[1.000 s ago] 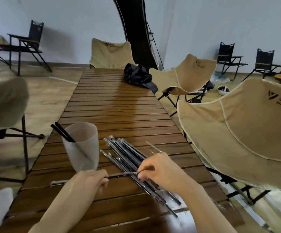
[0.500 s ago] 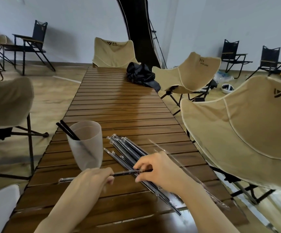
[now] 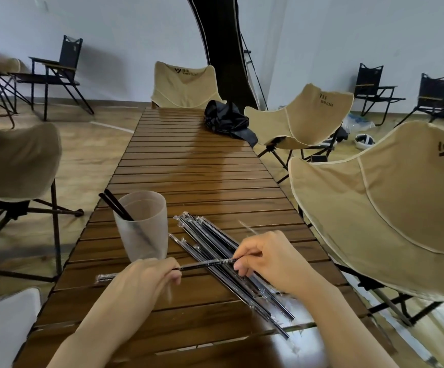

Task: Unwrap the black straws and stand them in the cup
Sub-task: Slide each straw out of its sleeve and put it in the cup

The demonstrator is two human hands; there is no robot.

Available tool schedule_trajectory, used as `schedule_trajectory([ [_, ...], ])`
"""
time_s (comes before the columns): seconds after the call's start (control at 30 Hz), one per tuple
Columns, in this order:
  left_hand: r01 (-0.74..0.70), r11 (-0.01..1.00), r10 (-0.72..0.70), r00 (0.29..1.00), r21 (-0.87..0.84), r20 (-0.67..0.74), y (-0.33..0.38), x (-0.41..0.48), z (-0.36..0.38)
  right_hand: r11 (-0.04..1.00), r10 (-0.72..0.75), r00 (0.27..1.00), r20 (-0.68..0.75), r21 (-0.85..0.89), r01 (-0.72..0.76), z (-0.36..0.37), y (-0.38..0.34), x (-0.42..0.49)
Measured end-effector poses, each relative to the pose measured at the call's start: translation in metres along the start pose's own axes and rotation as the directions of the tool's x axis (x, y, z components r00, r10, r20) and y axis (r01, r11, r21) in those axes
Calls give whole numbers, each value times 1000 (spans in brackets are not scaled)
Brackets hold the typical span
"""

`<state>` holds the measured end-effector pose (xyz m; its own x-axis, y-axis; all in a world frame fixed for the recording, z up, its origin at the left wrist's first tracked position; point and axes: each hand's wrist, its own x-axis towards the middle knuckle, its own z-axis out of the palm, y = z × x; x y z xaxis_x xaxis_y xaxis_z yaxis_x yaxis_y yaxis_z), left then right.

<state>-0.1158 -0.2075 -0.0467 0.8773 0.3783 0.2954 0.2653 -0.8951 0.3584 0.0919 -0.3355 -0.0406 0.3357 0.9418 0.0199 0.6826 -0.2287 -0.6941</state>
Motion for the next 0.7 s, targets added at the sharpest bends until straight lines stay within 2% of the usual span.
schedule_trajectory([
  [0.03, 45, 998, -44, 999, -48, 23, -2, -3, -1, 1000, -1, 1000, -14, 1, 1, 0, 0, -1],
  [0.07, 55, 994, -56, 998, -95, -10, -6, -5, -3, 1000, -1, 1000, -31, -8, 1, -1, 1, -2],
  [0.2, 120, 993, -120, 993, 17, 10, -17, -8, -4, 1000, -21, 997, -68, -7, 21, -4, 3, -5],
  [0.3, 147, 989, -147, 989, 2, -1, -18, -11, -4, 997, -69, 996, -53, -21, 68, -1, 2, -4],
  [0.53, 94, 994, -95, 995, 54, 18, -21, -8, 3, 984, -127, 991, -27, -130, 123, 5, 3, -2],
  [0.7, 98, 992, -102, 993, 79, 52, -25, -8, 8, 978, -104, 994, 34, -176, 108, 11, 6, 0],
])
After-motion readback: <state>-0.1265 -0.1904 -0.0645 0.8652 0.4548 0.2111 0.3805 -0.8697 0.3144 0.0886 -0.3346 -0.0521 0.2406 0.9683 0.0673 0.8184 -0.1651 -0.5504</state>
